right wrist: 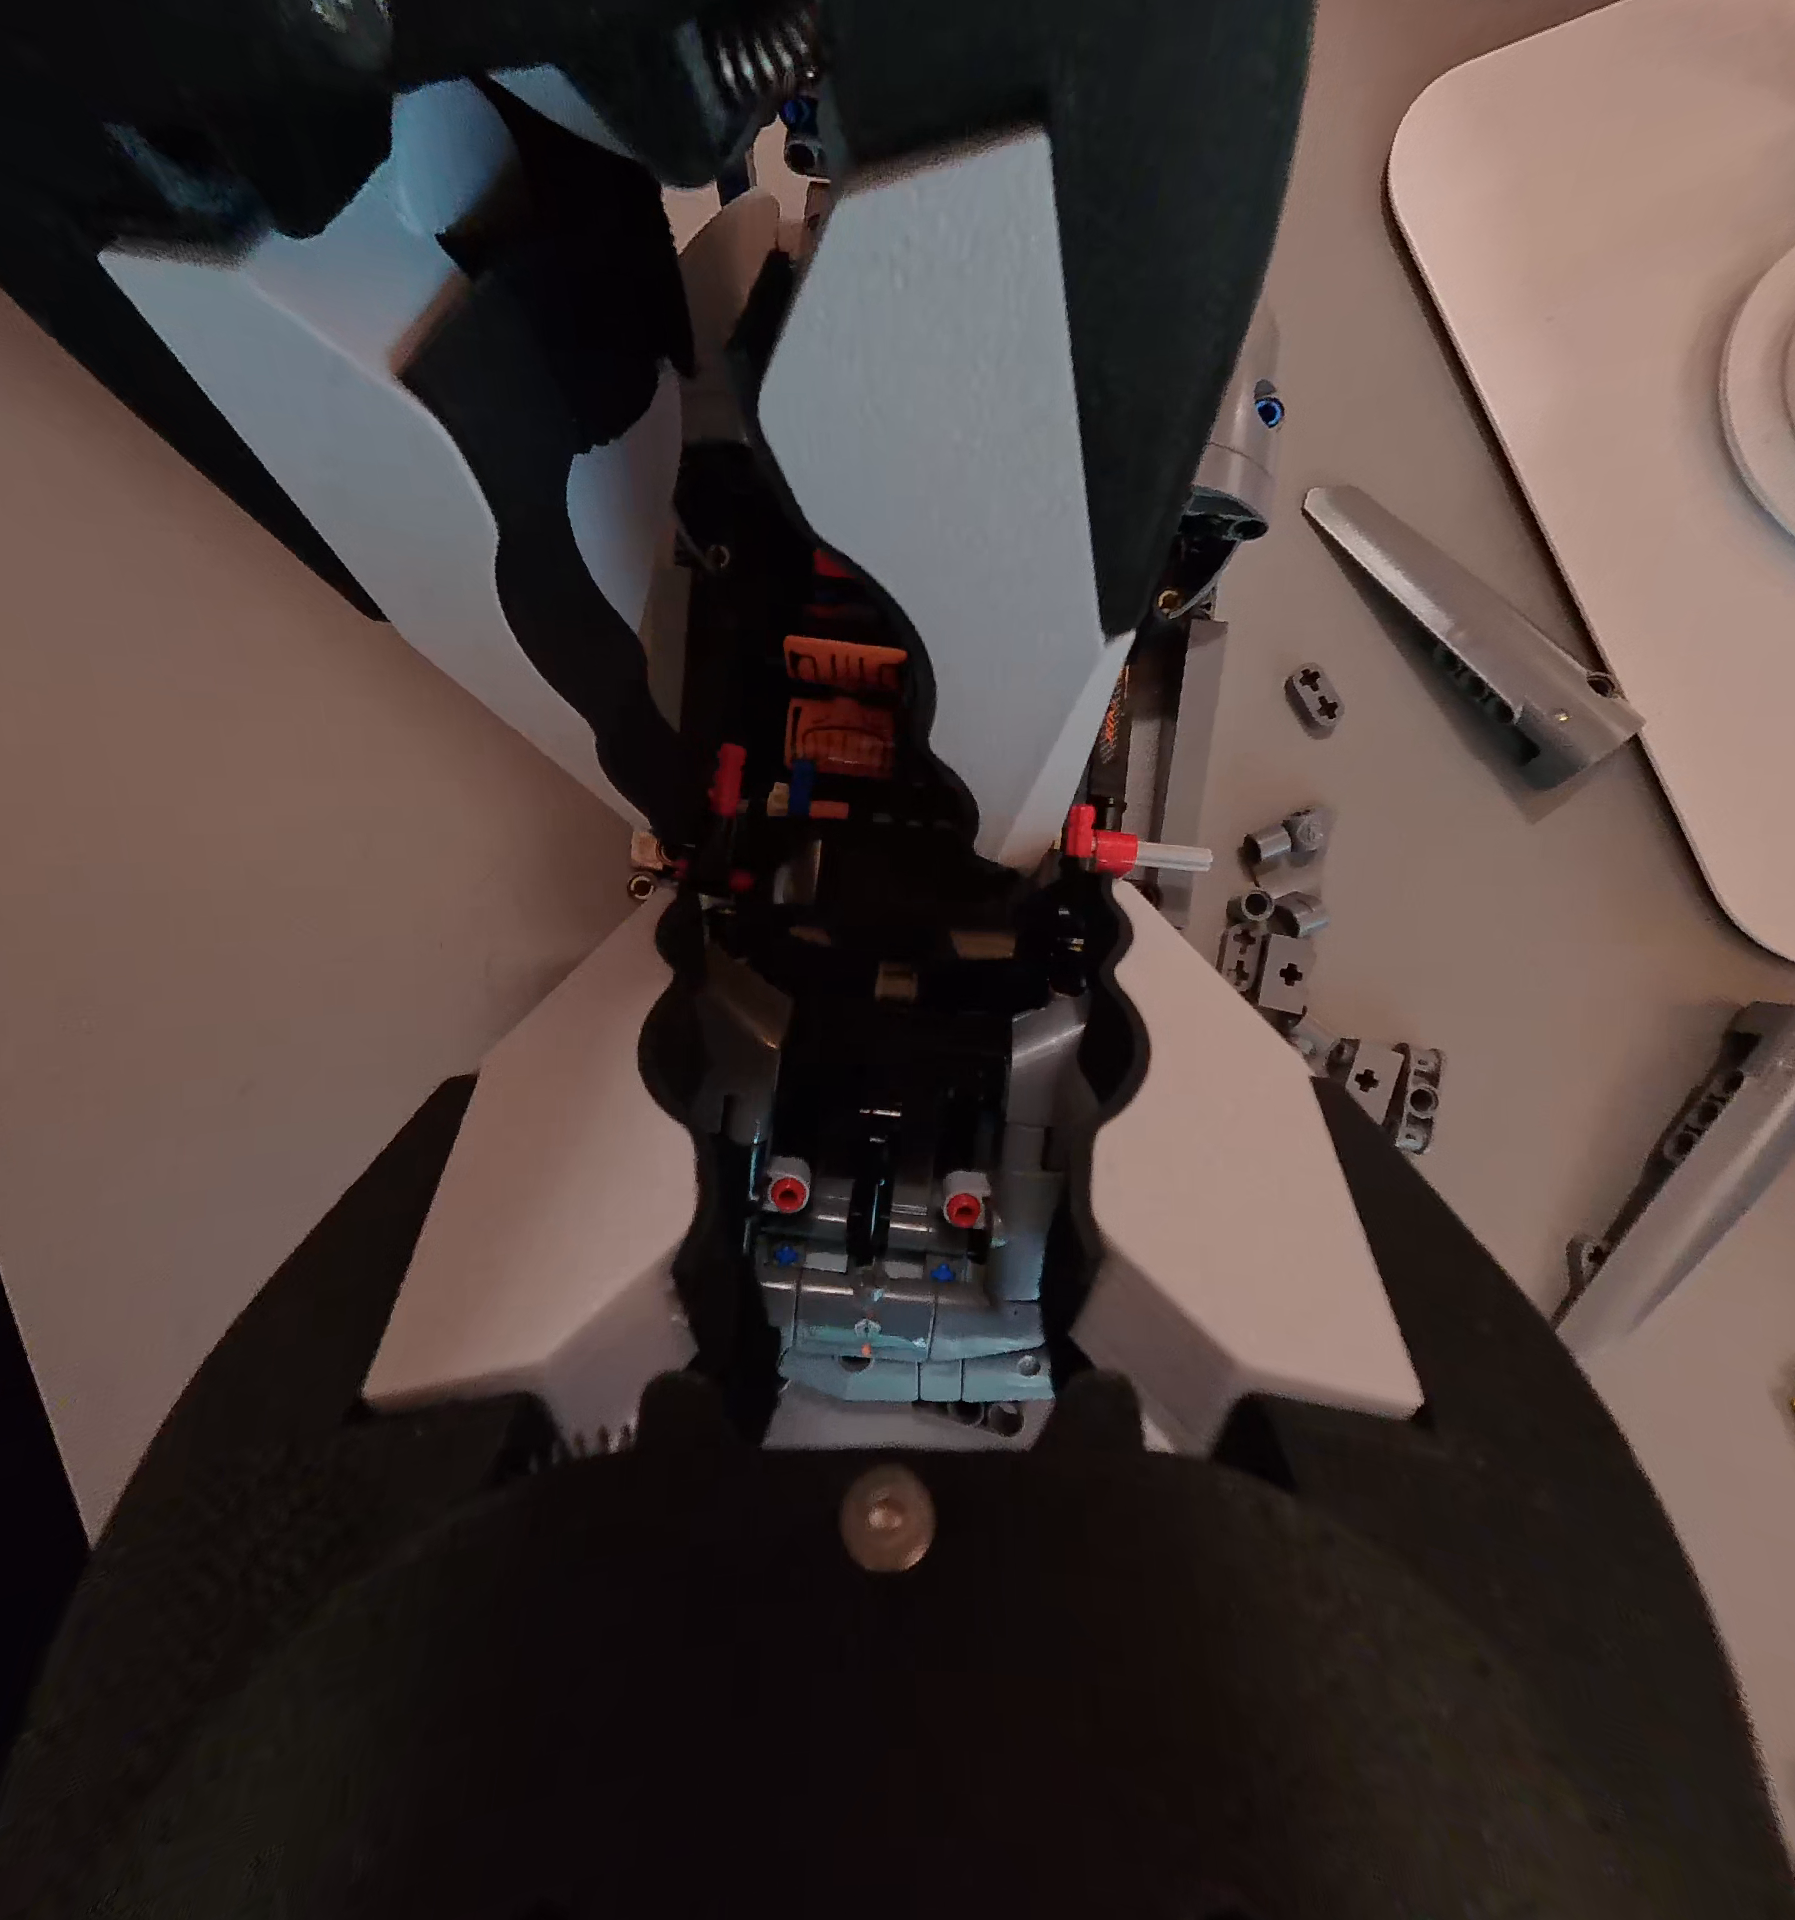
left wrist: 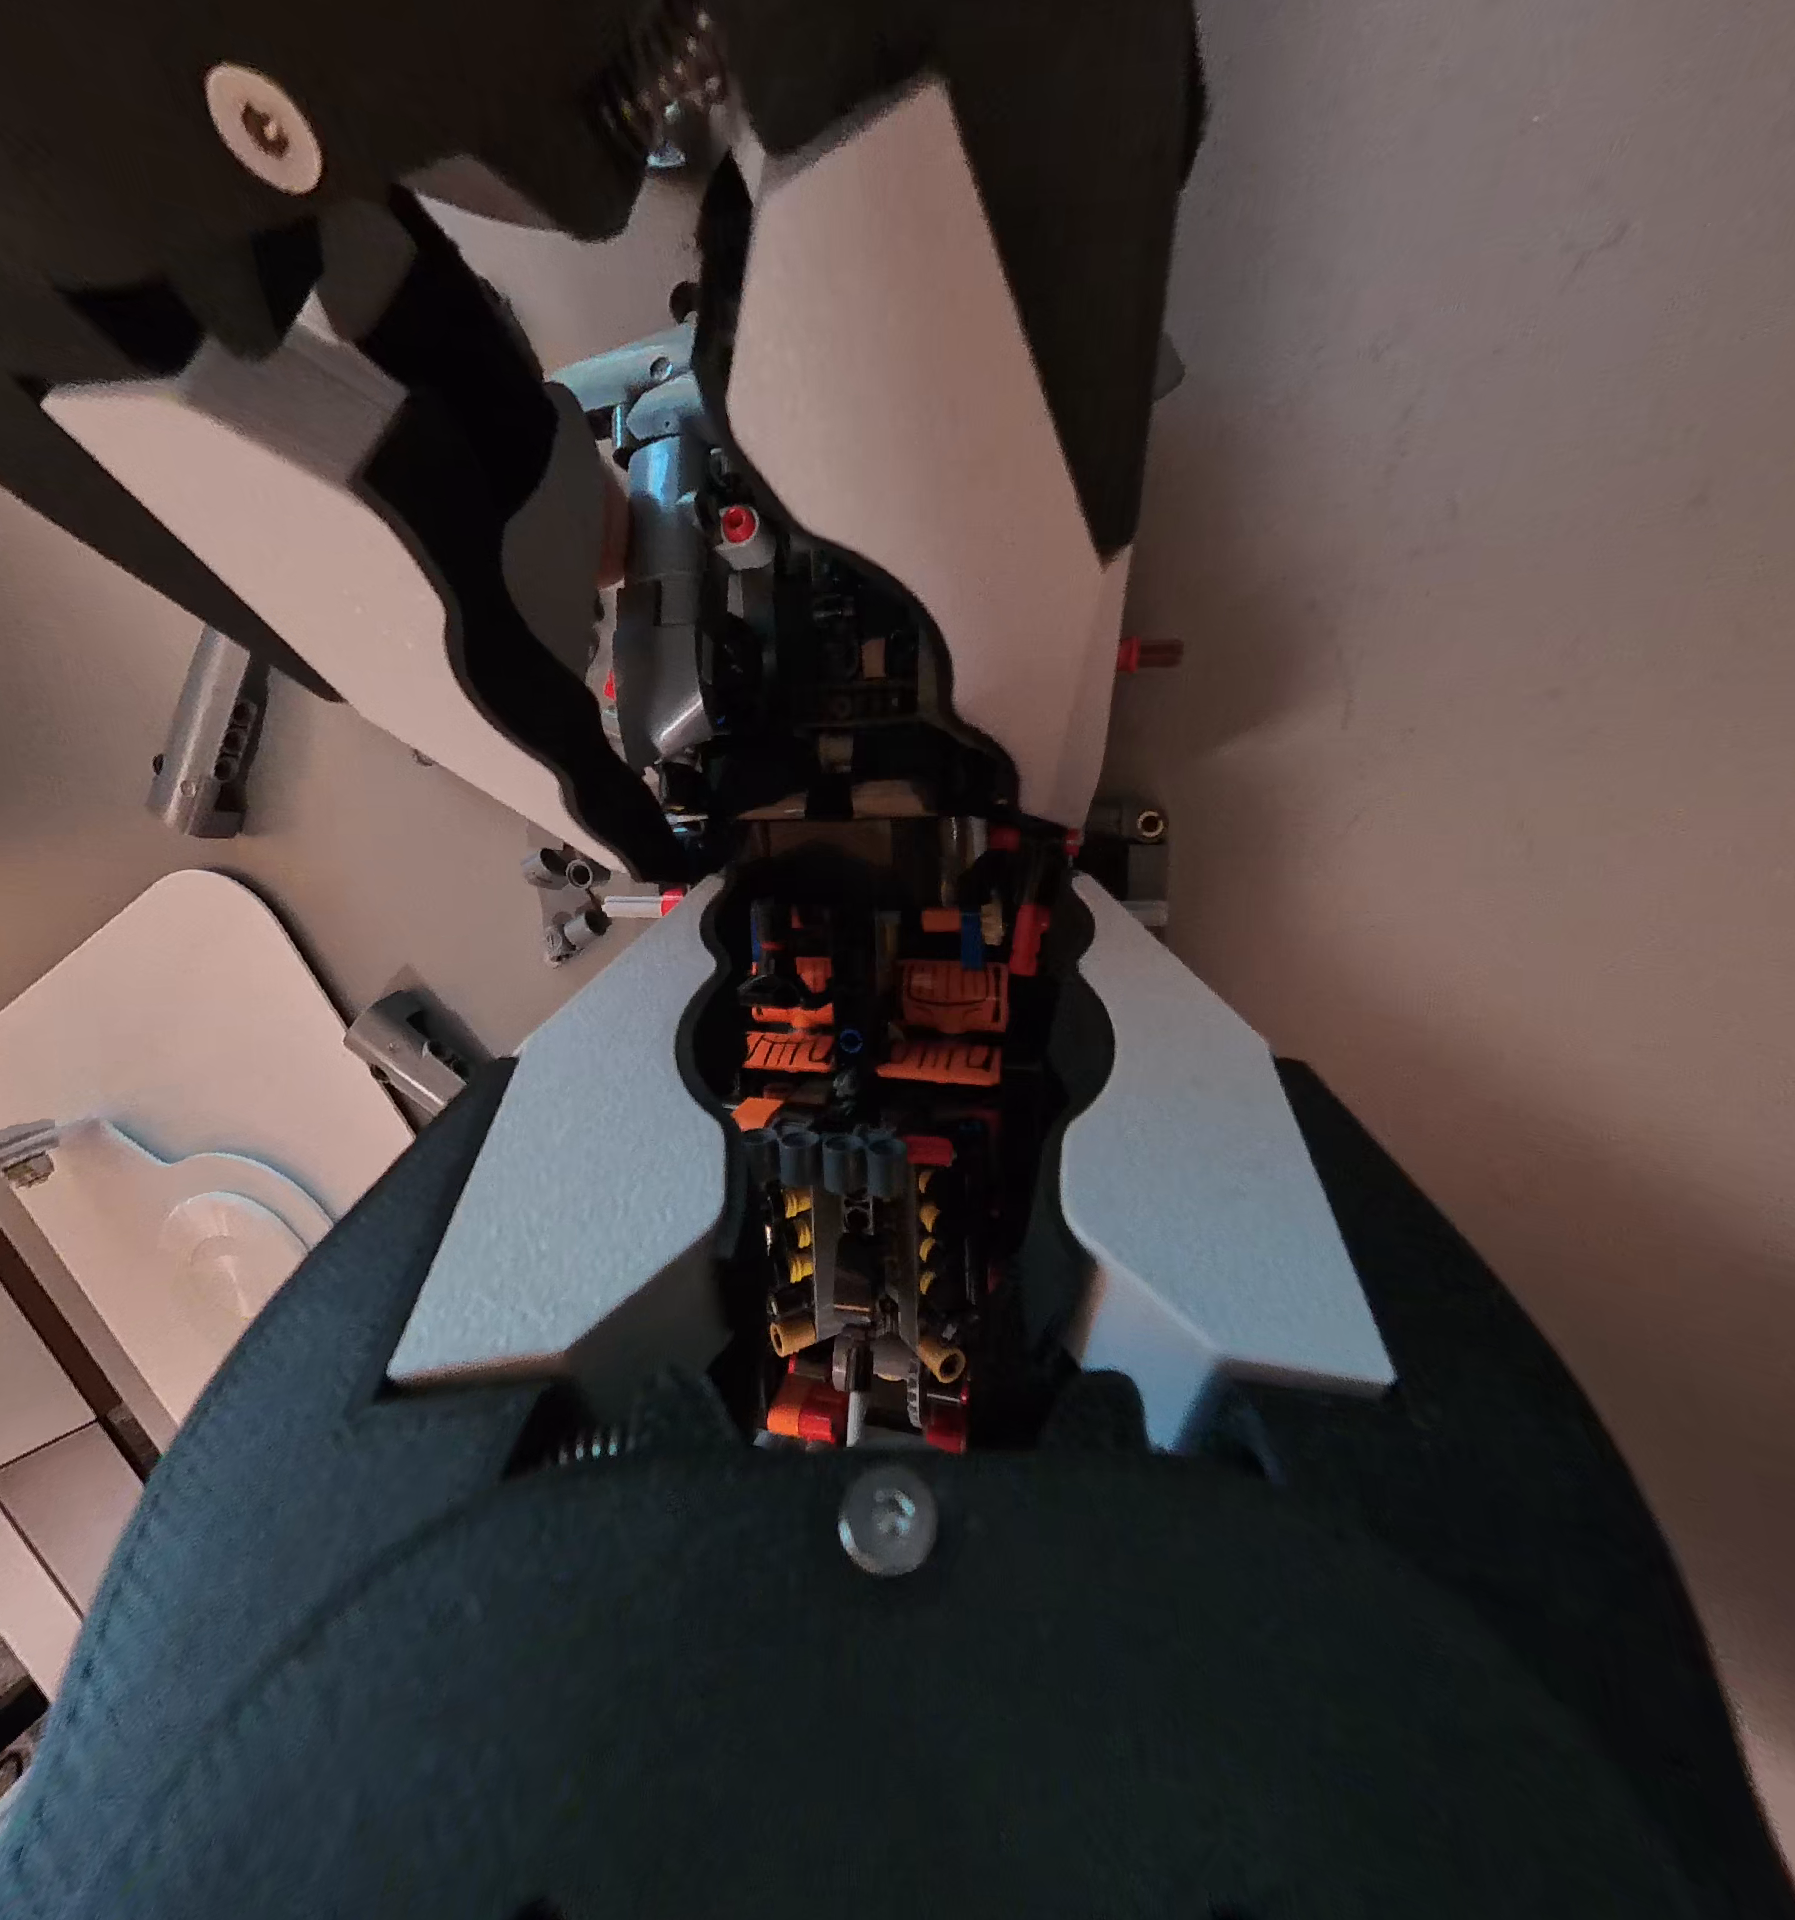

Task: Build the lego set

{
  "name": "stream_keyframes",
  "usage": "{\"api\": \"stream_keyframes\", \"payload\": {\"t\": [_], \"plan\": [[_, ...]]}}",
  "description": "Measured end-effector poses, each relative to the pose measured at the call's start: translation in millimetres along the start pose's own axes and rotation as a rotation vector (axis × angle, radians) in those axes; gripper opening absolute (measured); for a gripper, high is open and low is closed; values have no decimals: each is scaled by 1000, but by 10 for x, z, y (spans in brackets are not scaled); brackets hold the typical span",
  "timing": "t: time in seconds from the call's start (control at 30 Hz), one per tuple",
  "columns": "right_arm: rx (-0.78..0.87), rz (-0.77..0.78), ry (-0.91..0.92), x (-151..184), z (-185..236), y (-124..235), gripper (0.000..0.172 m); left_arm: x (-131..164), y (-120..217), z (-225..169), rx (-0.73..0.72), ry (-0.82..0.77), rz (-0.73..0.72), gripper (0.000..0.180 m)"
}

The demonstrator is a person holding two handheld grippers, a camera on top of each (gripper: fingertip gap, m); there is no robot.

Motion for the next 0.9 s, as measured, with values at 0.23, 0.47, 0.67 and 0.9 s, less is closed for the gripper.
{"api": "stream_keyframes", "payload": {"t": [0.23, 0.47, 0.67, 0.9], "plan": [[-3, -3, 0, 2, -6, 1, 71, -1, 1, 5, -4, -2, 7, 54], [-4, -7, 0, 5, -7, 2, 70, -3, 0, 12, 0, -7, 12, 54], [-3, -7, 4, 6, -7, 3, 70, -5, 0, 10, -3, -9, 11, 53], [4, -22, 3, 7, 4, 11, 73, -6, -2, -11, -55, -1, -5, 55]]}}
Point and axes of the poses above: each gripper's, where its closed fingertips meet, y back along the fingers, x out of its underside, z = x × y across the jaws, the point moved 4 cm from there along y, back along the fingers, and after that the axes turned 5 degrees about -x, right-handed, at the moved point
